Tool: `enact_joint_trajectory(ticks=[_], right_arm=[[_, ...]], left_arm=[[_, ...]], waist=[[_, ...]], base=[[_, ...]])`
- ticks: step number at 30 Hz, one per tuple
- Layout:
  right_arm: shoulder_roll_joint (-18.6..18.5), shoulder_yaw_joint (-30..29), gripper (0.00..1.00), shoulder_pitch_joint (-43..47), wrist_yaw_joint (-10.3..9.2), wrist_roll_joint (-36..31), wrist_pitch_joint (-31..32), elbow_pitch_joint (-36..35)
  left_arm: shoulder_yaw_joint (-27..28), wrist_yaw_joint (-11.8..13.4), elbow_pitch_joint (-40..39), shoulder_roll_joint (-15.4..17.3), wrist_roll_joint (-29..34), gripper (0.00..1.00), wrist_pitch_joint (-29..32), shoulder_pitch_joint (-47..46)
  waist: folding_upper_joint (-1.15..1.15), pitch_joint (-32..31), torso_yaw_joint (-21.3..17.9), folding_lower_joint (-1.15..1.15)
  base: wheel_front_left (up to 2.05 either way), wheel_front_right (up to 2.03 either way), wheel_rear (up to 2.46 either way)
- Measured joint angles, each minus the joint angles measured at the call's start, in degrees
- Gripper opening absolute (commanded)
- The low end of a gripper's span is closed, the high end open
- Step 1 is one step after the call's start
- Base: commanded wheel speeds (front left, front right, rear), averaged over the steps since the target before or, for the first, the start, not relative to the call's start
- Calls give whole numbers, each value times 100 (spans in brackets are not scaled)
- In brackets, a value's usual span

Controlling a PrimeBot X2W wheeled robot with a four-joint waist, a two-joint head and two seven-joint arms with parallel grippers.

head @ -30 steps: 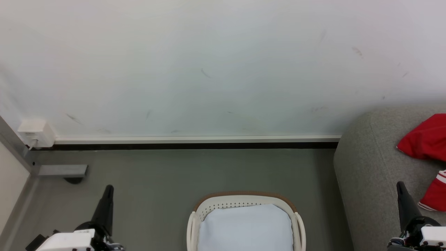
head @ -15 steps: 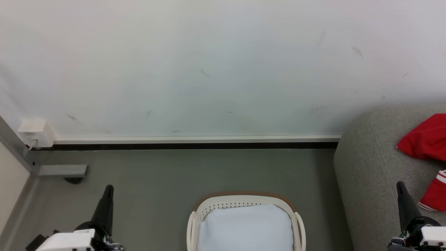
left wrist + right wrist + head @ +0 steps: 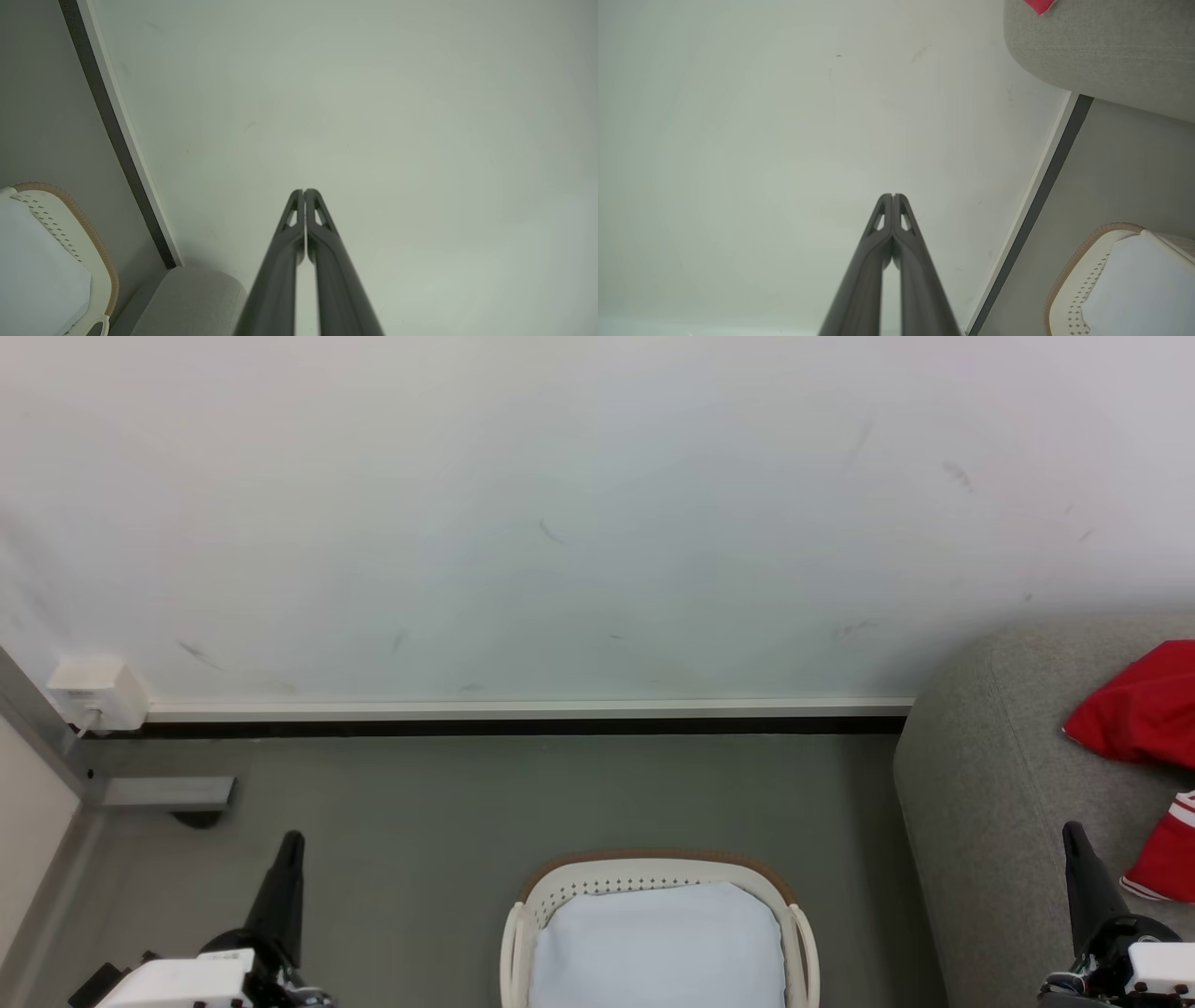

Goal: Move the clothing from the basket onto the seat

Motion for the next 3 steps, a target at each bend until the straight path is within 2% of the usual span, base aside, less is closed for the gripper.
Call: enact_joint_trajectory(ticks=[3], right_arm=[[0, -1, 0, 0, 0, 0, 1, 0]], left_arm=[[0, 0, 0, 0, 0, 0, 0, 0]], waist=[[0, 0, 0, 0]], base=[[0, 0, 0]])
